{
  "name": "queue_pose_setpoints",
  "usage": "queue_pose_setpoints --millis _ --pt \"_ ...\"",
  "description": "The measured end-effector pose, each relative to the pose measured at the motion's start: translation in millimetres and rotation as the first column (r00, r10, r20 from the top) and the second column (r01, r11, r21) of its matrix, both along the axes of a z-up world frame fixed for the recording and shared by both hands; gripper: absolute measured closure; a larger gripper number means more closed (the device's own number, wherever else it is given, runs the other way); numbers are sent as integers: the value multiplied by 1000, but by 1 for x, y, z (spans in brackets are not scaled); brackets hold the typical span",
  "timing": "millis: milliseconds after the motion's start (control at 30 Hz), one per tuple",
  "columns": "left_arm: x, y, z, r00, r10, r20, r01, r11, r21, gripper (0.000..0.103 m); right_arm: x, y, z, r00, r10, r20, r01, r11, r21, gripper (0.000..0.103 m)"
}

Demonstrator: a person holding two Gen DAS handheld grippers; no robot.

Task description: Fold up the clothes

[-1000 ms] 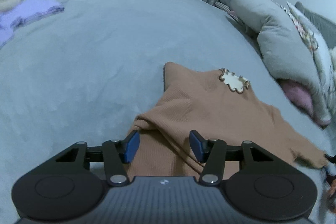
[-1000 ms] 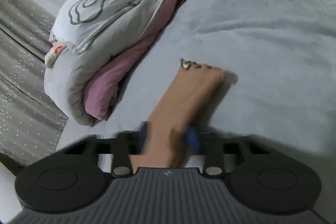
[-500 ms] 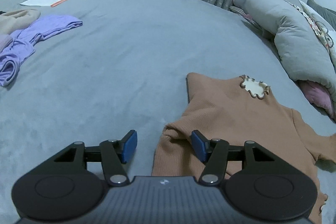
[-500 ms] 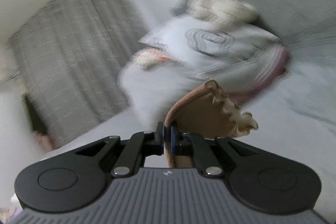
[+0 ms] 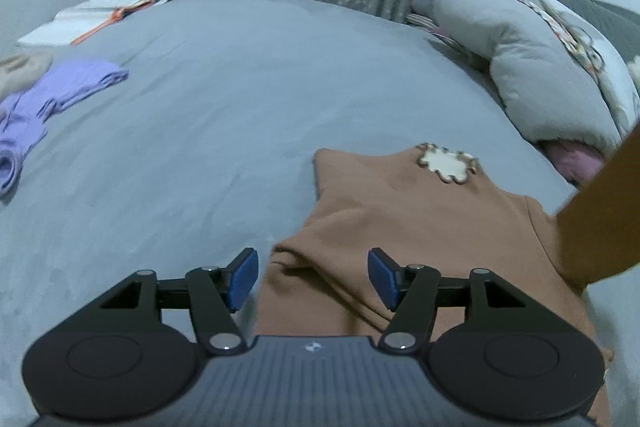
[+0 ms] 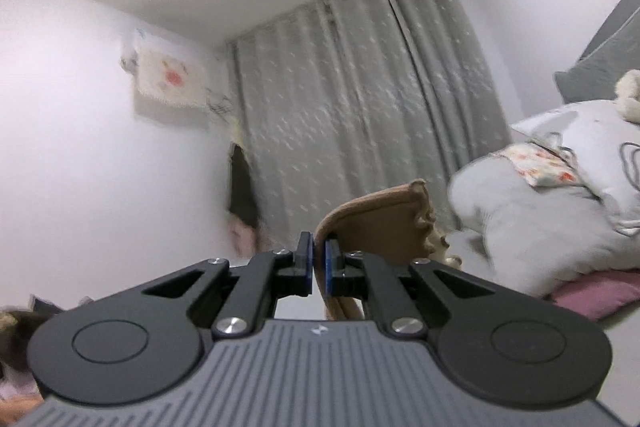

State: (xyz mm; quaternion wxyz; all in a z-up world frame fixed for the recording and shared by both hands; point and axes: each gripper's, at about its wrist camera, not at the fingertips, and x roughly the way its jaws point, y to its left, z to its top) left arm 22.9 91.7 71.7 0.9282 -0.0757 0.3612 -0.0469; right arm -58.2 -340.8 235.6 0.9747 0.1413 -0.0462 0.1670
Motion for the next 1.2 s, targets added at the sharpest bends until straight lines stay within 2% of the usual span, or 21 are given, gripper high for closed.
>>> queue_pose_setpoints --millis 100,300,400,500,567,633,667,733,767,833,900,933,1133,1167,1200 --pt "-3 -10 0 999 -41 9 41 999 18 41 -16 8 18 999 19 27 -19 1000 21 97" --pt "-4 -21 -2 997 -75 6 74 997 22 39 -13 1 19 1000 10 8 -10 1000 16 97" --pt "-2 -18 -2 998 -63 -3 63 998 -3 38 -11 4 19 1000 26 -4 -26 1000 -4 97" --pt "1 -11 -3 999 -40 -22 39 998 -46 36 -10 27 17 998 60 -13 -61 992 -113 97" --pt "5 0 -5 998 -7 -57 0 992 -127 36 -14 58 -1 997 77 -30 -82 970 -228 97" --pt "7 9 -9 995 22 -96 -42 978 -203 35 -13 95 -22 994 91 -65 -109 923 -370 97" --pt "9 14 -11 993 33 -116 -60 970 -236 33 -11 113 -34 991 101 -91 -131 887 -442 96" --pt "11 22 -17 986 50 -157 -96 949 -301 32 -11 150 -65 981 119 -155 -188 787 -587 96" --pt "13 26 -20 982 58 -177 -115 936 -332 32 -11 168 -81 974 125 -187 -218 723 -655 96" --pt "15 34 -25 974 61 -216 -143 909 -391 31 -21 203 -118 962 151 -227 -272 560 -783 95" --pt "16 36 -26 972 50 -228 -142 903 -406 28 -34 235 -154 950 178 -257 -307 381 -872 87" --pt "17 35 -26 971 39 -234 -135 904 -405 28 -41 246 -165 944 194 -266 -318 325 -891 83" --pt "17 30 -23 969 -5 -247 -92 921 -378 25 -65 269 -189 904 251 -345 -403 230 -886 73" --pt "15 28 -22 970 -13 -244 -79 928 -363 25 -65 268 -183 894 257 -368 -429 251 -868 71" --pt "14 28 -21 970 -19 -242 -69 933 -352 25 -62 264 -174 876 269 -399 -469 290 -834 68"
